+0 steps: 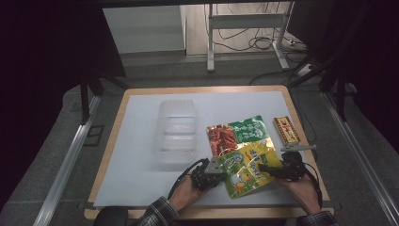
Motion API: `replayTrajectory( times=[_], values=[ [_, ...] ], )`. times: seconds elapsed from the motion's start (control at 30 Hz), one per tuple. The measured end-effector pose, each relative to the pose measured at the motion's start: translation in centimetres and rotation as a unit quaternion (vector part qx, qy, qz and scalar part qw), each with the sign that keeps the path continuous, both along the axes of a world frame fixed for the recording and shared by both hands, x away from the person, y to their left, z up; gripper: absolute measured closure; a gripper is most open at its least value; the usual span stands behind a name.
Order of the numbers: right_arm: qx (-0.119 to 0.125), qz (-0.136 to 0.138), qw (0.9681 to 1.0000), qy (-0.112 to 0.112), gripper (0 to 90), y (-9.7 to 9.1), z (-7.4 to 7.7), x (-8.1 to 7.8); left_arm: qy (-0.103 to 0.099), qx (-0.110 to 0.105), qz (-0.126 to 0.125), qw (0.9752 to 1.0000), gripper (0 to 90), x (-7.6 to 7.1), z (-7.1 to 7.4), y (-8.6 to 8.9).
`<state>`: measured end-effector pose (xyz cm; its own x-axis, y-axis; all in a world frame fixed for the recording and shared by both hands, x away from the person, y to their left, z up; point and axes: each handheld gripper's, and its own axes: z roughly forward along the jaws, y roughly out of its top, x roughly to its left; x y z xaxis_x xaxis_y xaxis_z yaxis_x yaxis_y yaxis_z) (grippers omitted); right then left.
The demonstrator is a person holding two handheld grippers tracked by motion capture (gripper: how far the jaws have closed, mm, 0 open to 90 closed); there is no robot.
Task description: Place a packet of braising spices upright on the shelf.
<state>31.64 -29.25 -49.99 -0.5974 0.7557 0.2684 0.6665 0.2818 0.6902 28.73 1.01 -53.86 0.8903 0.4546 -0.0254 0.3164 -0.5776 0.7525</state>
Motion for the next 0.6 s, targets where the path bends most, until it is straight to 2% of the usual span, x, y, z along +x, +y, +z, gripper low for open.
replayTrajectory(
  times=[0.1,0.2,0.33,0.6],
  values=[
    [-0.006,-0.009,0.9998,-0.019,70.5,0.1,0.5,-0.3,-0.014,0.019,-0.001,0.9997,85.9,-0.2,0.3,0.0],
    [-0.010,-0.014,0.9992,-0.037,82.6,0.1,1.0,-0.6,-0.022,0.020,0.000,0.9996,79.4,-0.4,0.7,0.0],
    [-0.013,-0.020,0.9988,-0.043,87.4,0.5,1.3,-0.9,-0.026,0.014,0.007,0.9995,72.4,-0.6,1.2,0.3],
    [0.018,-0.009,0.9983,-0.055,88.5,0.8,2.6,-1.1,-0.036,-0.005,0.025,0.9990,50.5,-1.2,1.4,1.3]
  ],
)
